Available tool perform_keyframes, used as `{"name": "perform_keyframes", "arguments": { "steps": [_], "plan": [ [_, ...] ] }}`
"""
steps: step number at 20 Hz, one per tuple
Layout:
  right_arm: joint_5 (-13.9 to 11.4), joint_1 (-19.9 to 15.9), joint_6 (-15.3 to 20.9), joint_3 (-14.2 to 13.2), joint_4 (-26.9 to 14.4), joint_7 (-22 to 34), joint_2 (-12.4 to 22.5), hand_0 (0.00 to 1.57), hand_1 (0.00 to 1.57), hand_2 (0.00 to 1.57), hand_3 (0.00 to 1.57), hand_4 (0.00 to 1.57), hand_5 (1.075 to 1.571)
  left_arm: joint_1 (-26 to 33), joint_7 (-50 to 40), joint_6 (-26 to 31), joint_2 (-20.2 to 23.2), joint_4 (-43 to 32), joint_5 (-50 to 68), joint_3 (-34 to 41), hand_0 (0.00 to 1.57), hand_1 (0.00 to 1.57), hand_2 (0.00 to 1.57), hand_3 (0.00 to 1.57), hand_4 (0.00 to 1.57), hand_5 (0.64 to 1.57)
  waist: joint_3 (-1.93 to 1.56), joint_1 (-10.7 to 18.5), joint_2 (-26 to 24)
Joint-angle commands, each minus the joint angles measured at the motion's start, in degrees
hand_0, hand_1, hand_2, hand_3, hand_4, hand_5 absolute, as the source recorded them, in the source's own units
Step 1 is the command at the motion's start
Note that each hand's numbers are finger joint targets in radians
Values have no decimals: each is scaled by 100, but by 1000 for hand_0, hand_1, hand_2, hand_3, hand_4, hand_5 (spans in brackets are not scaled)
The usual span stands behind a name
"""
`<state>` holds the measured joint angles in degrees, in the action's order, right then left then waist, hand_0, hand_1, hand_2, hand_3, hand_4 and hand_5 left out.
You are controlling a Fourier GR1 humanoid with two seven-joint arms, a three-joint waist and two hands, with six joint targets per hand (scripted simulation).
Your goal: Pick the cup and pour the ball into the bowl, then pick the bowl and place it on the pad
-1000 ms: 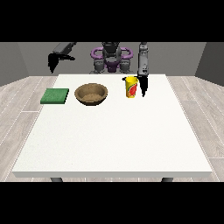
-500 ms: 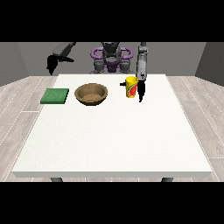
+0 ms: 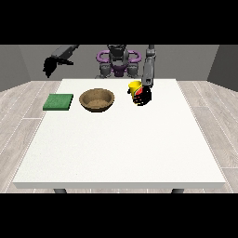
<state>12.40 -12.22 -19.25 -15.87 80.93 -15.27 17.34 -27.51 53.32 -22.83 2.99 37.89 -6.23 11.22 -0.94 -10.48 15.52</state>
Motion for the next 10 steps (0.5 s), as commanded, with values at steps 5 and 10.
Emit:
{"name": "perform_keyframes", "arguments": {
  "steps": [5,10],
  "plan": [
    [31,288,26,-104,-636,573,73,0,0,0,0,0,1570,-13,-1521,-379,382,-171,-964,-783,1353,1353,1571,1571,1551,1306,80,488,-1473],
    [4,406,-40,-219,-1023,302,95,0,0,0,0,0,1569,-847,-2836,-249,1735,-244,-1699,-1010,1450,1450,1571,1571,1571,1291,69,583,-1639]
  ]
}}
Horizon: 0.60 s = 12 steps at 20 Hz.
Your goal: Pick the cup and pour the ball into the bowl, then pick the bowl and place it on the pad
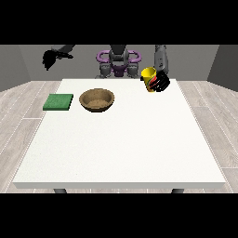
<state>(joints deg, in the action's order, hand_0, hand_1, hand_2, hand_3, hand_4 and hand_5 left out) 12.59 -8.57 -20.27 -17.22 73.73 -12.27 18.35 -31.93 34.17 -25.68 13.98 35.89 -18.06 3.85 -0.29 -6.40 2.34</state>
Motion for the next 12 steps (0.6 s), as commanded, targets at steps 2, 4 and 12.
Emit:
{"name": "perform_keyframes", "arguments": {
  "steps": [2,4,12],
  "plan": [
    [-128,-124,137,-31,-368,-107,-32,0,0,0,0,0,1568,-957,-1447,215,852,-60,-714,-369,1459,1459,1571,1571,1571,1282,13,124,-139],
    [-148,-90,49,72,-447,-381,-205,0,0,0,0,0,1568,-1024,-1644,-159,647,-85,-1038,-548,1473,1473,1571,1571,1571,1278,21,2,91],
    [103,-215,-272,-231,-937,-45,274,0,0,0,0,0,1569,-1284,-3127,-194,177,145,-2005,-1161,1491,1491,1571,1571,1571,1273,25,60,-465]
  ]
}}
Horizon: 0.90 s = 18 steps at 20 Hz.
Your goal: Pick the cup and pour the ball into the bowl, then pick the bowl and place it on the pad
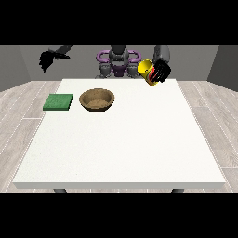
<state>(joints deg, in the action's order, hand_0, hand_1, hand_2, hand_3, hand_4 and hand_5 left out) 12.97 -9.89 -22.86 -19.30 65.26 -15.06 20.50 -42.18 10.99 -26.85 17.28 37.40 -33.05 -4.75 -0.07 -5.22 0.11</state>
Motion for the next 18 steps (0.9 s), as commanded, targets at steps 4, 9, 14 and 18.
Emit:
{"name": "perform_keyframes", "arguments": {
  "steps": [4,9,14,18],
  "plan": [
    [-88,159,-189,172,-100,-234,-150,0,0,0,0,0,1570,-400,-1466,-457,-284,-139,-1356,-761,1501,1501,1571,1571,1508,1244,0,-217,-227],
    [-18,-162,-260,48,-463,1,111,0,0,0,0,0,1570,-1171,-2496,-136,-504,-301,-2645,-1647,1553,1553,1571,1571,1571,1203,-9,-193,-397],
    [-104,-84,-280,55,-636,-196,90,0,0,0,0,0,1571,-1386,-2870,409,-796,-434,-3670,-2480,1501,1501,1571,1571,1380,1400,-9,-196,-486],
    [-49,-222,-192,-43,-782,-247,71,0,0,0,0,0,1571,-1518,-3083,918,-1221,-564,-4355,-3100,1498,1498,1571,1571,1571,1056,-3,-209,-368]
  ]
}}
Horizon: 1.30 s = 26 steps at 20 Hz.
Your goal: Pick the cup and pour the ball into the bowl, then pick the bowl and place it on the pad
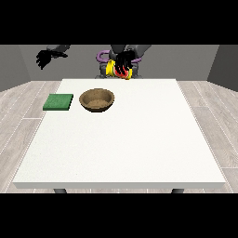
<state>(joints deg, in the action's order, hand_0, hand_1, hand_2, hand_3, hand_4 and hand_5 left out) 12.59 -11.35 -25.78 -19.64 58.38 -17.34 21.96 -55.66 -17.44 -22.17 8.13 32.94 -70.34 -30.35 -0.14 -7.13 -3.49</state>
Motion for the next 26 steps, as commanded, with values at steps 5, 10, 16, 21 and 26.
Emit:
{"name": "perform_keyframes", "arguments": {
  "steps": [5,10,16,21,26],
  "plan": [
    [63,-337,-50,14,-179,83,-7,0,0,0,0,0,1570,-551,-611,1186,-511,-501,-1765,-1457,1522,1522,1571,1571,1510,1221,1,-120,81],
    [69,-95,-187,-192,-519,-106,266,0,0,0,0,0,1571,-582,-183,1817,-682,-361,-2169,-1819,1457,1457,1571,1571,1509,1178,7,195,-113],
    [23,-123,107,-12,-343,333,9,0,0,0,0,0,1569,-269,-91,1771,-648,-101,-2538,-1734,1446,1446,1571,1571,1529,1134,14,312,-254],
    [88,-6,247,-85,-283,287,-126,0,0,0,0,104,1565,-97,-621,607,-409,485,-547,408,1306,1306,1571,1571,1571,1069,69,592,-120],
    [103,-69,602,-194,-187,408,-179,0,0,0,0,225,1565,791,-197,-400,-796,1186,1088,1622,1023,1023,1257,941,1391,1300,89,1028,-6]
  ]
}}
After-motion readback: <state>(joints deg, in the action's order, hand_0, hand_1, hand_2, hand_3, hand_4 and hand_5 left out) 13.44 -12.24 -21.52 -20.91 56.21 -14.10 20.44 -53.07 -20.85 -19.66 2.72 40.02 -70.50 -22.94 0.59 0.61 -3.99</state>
